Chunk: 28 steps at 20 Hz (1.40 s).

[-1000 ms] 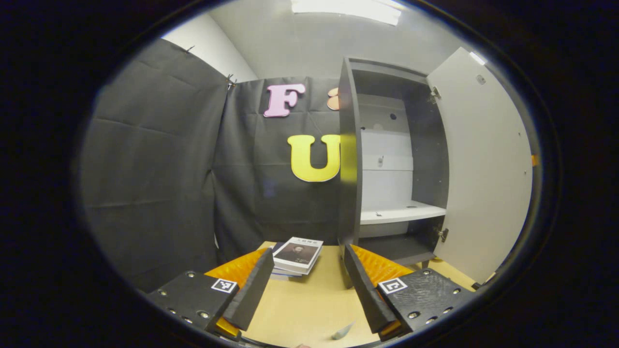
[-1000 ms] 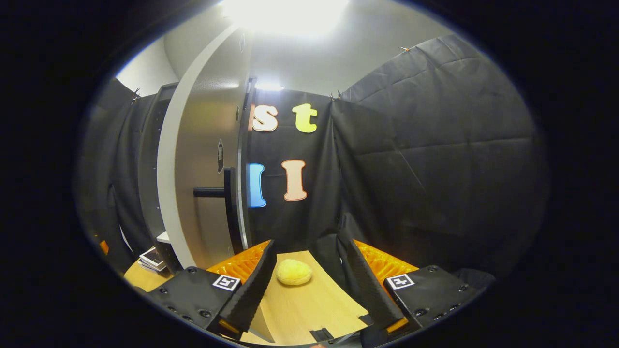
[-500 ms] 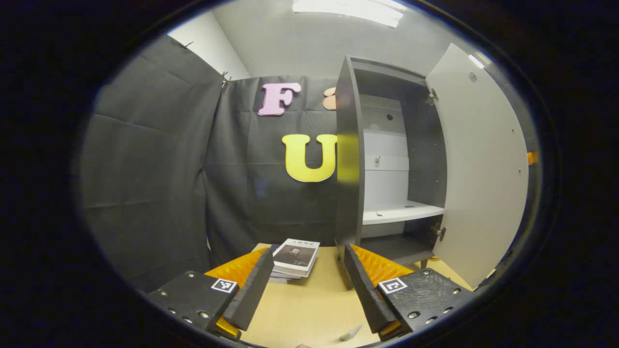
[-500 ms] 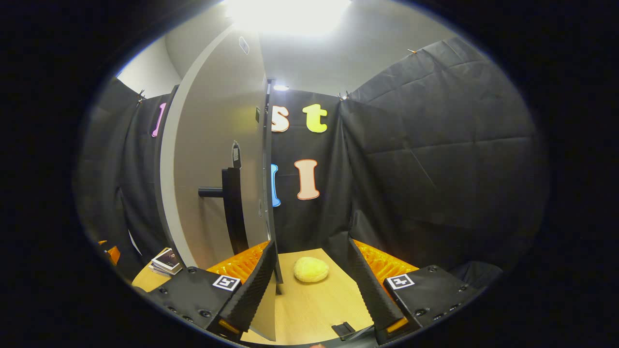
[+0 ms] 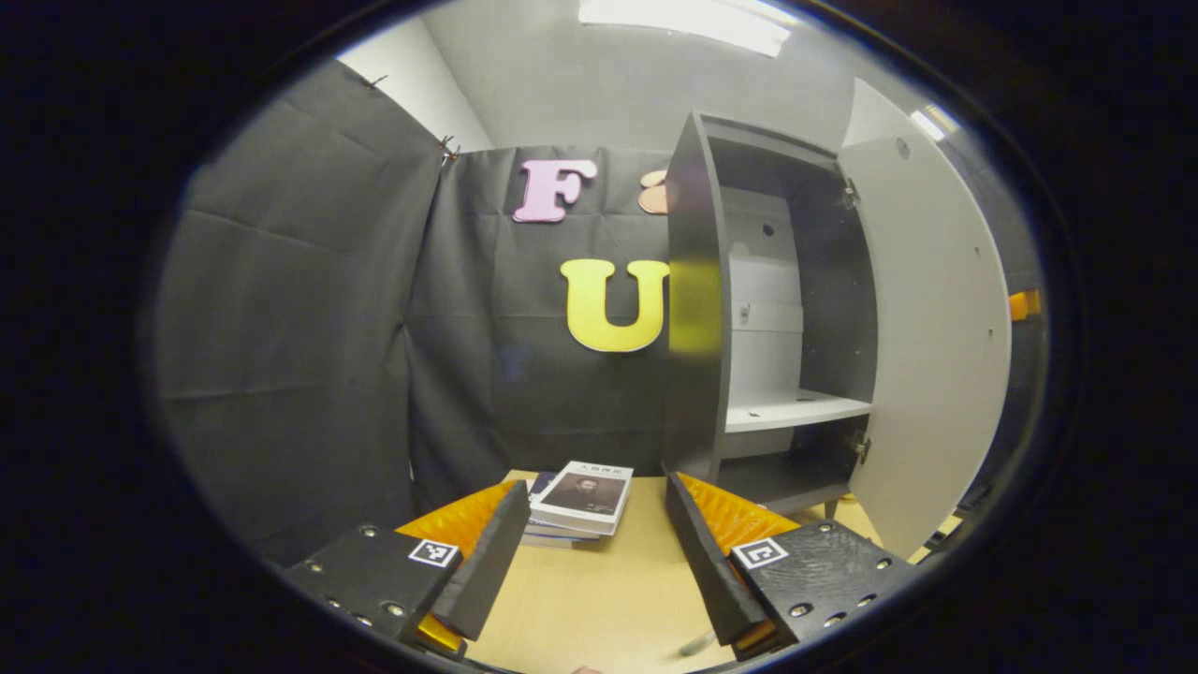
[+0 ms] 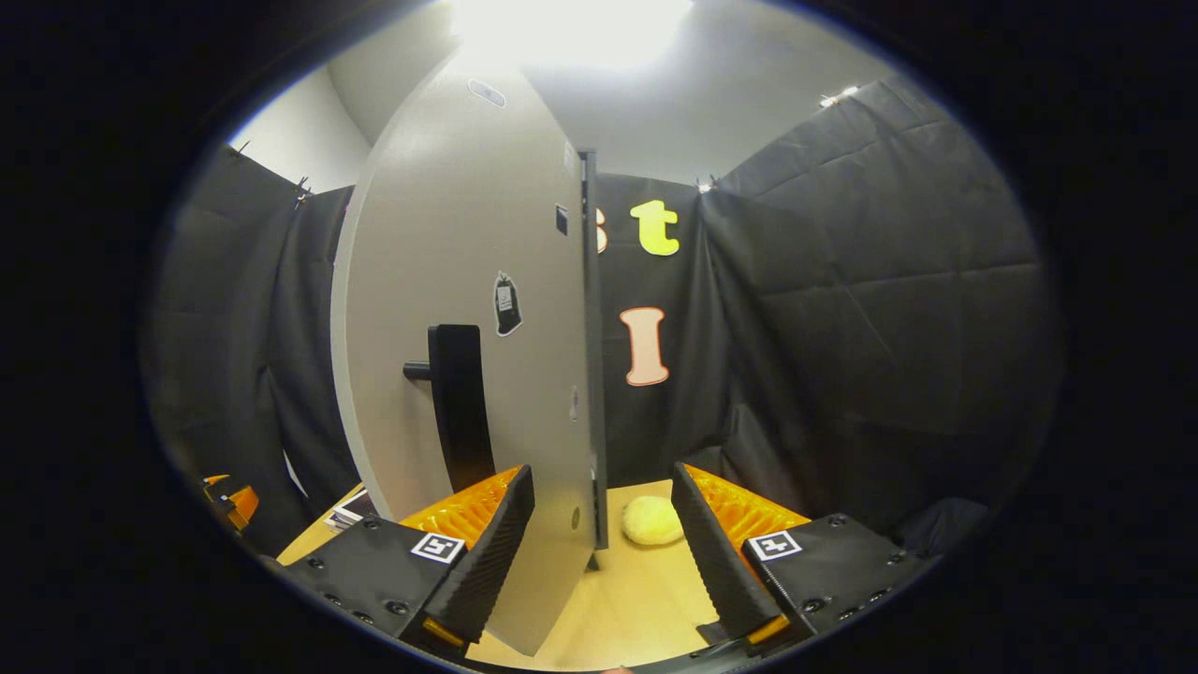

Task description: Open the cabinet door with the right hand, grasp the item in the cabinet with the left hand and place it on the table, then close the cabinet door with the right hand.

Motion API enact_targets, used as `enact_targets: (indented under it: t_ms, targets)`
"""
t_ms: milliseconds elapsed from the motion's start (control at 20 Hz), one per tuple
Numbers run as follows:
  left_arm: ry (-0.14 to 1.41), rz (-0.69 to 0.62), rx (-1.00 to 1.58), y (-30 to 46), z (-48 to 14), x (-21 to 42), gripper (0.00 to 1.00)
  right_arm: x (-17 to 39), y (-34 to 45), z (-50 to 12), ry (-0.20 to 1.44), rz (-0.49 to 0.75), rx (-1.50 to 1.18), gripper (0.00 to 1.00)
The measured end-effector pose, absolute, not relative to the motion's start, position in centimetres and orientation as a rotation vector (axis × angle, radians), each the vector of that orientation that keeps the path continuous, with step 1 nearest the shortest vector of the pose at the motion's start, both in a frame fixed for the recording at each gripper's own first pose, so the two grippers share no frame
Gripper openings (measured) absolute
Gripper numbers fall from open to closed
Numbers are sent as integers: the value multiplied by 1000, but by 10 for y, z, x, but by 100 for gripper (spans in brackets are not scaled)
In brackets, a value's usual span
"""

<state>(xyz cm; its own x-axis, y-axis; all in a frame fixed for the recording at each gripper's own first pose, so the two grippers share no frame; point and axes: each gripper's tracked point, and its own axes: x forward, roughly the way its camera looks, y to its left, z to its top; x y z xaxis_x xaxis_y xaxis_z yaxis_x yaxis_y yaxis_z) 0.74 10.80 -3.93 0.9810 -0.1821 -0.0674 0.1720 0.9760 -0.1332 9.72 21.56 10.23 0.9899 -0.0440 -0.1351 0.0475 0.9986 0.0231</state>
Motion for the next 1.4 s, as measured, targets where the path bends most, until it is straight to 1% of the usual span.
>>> enact_targets:
  t_ms: [150,400,450,500,550,600,700,750,800,850,900,950,1000,1050,1100,1150,1200,1300,1350,1400]
  targets:
    - [80,-167,-126,118,-41,5,90,109,242,102,130,-9,25,94]
    - [87,-139,-123,136,-46,-1,90,135,294,97,127,96,54,94]
    - [90,-134,-123,138,-48,-2,90,141,305,96,123,118,57,89]
    - [91,-128,-124,141,-48,-4,88,146,319,96,115,146,59,95]
    - [93,-124,-123,144,-49,-5,90,152,333,98,103,174,58,90]
    - [93,-119,-121,147,-50,-7,90,156,346,99,94,194,51,95]
    - [95,-108,-116,153,-50,-9,90,166,365,100,74,217,26,97]
    - [94,-104,-116,155,-49,-11,88,168,373,102,63,223,19,92]
    - [92,-101,-118,157,-48,-12,88,170,378,104,55,230,18,96]
    - [90,-100,-120,158,-46,-13,90,170,383,106,49,237,24,97]
    - [88,-99,-121,159,-44,-12,88,173,388,106,49,245,32,96]
    - [85,-98,-122,160,-43,-11,88,174,391,106,48,248,39,96]
    - [84,-100,-123,159,-41,-11,88,174,392,105,49,248,42,93]
    - [82,-104,-125,156,-39,-11,90,173,392,104,52,250,42,97]
    - [79,-110,-126,152,-36,-10,91,172,391,104,52,251,44,97]
    - [74,-115,-125,148,-32,-9,91,170,387,104,51,251,45,93]
    - [69,-118,-122,143,-28,-7,90,168,382,104,49,253,47,97]
    - [57,-116,-111,131,-20,-5,88,166,366,104,44,253,53,97]
    - [50,-117,-108,121,-15,-3,90,164,355,102,45,250,55,93]
    - [45,-120,-106,110,-9,-3,90,162,345,101,48,247,58,92]
